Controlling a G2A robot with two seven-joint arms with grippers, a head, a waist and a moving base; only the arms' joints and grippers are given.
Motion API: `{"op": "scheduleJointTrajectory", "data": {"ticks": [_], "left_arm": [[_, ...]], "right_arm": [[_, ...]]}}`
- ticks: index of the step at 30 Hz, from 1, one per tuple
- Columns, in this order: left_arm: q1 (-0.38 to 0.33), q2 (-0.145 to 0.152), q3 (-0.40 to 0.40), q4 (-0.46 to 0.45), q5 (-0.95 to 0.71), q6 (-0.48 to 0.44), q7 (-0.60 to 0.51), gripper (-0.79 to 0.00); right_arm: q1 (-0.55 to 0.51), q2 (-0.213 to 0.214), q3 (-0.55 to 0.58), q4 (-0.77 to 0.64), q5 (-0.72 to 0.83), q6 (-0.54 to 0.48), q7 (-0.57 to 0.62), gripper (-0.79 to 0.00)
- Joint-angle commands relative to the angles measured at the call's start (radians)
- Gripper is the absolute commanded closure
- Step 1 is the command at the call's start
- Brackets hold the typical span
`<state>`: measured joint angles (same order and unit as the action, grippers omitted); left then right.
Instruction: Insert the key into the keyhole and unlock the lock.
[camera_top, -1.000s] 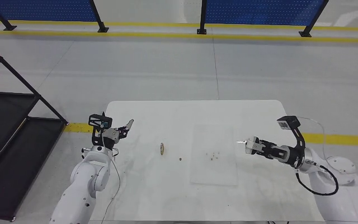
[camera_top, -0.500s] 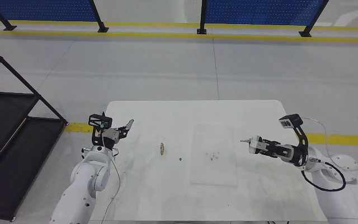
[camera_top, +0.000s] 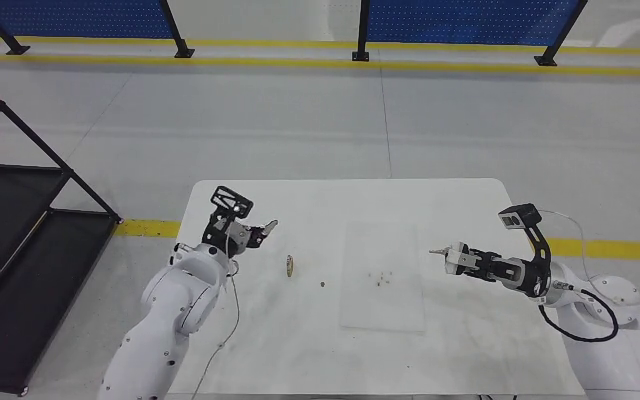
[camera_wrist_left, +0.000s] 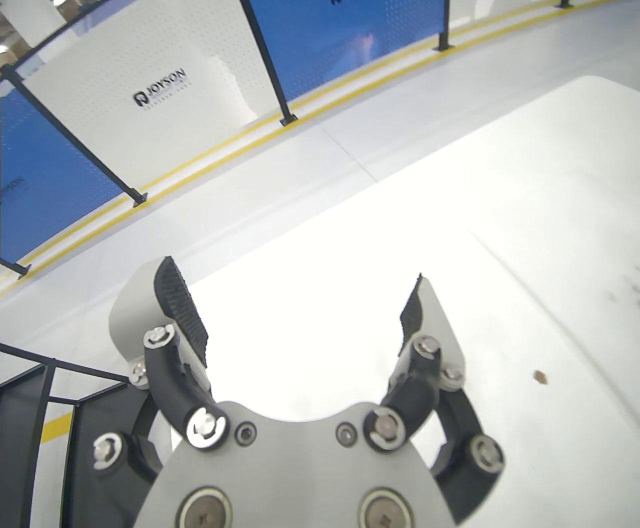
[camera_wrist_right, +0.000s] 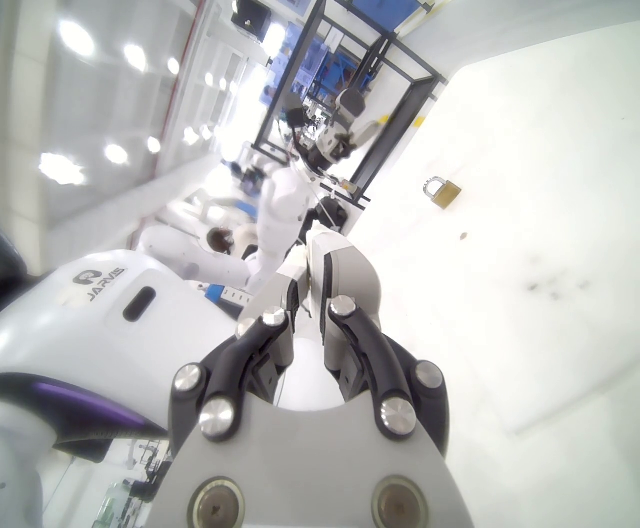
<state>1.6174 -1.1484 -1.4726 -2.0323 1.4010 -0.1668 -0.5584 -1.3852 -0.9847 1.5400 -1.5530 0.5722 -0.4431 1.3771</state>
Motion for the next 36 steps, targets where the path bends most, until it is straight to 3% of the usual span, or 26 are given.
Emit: {"op": "scheduleJointTrajectory", "data": {"ticks": [1,5,12,15,24,36], "left_arm": [[-0.03,0.001,0.018,-0.026,-0.023,-0.036,-0.176,-0.785],[-0.114,-0.004,0.075,-0.06,-0.103,-0.034,-0.467,-0.785],[-0.25,-0.016,0.203,-0.098,-0.128,0.015,-0.827,-0.785],[-0.309,-0.024,0.263,-0.071,-0.145,0.043,-0.973,-0.785],[-0.459,-0.048,0.394,0.151,-0.315,0.264,-0.977,-0.785],[-0.472,-0.048,0.399,0.159,-0.31,0.273,-0.977,-0.785]], "right_arm": [[0.0,0.0,0.0,0.0,0.0,0.0,0.0,0.0],[0.0,0.0,0.0,0.0,0.0,0.0,0.0,0.0],[0.0,0.0,0.0,0.0,0.0,0.0,0.0,0.0],[0.0,0.0,0.0,0.0,0.0,0.0,0.0,0.0],[0.0,0.0,0.0,0.0,0.0,0.0,0.0,0.0],[0.0,0.0,0.0,0.0,0.0,0.0,0.0,0.0]]}}
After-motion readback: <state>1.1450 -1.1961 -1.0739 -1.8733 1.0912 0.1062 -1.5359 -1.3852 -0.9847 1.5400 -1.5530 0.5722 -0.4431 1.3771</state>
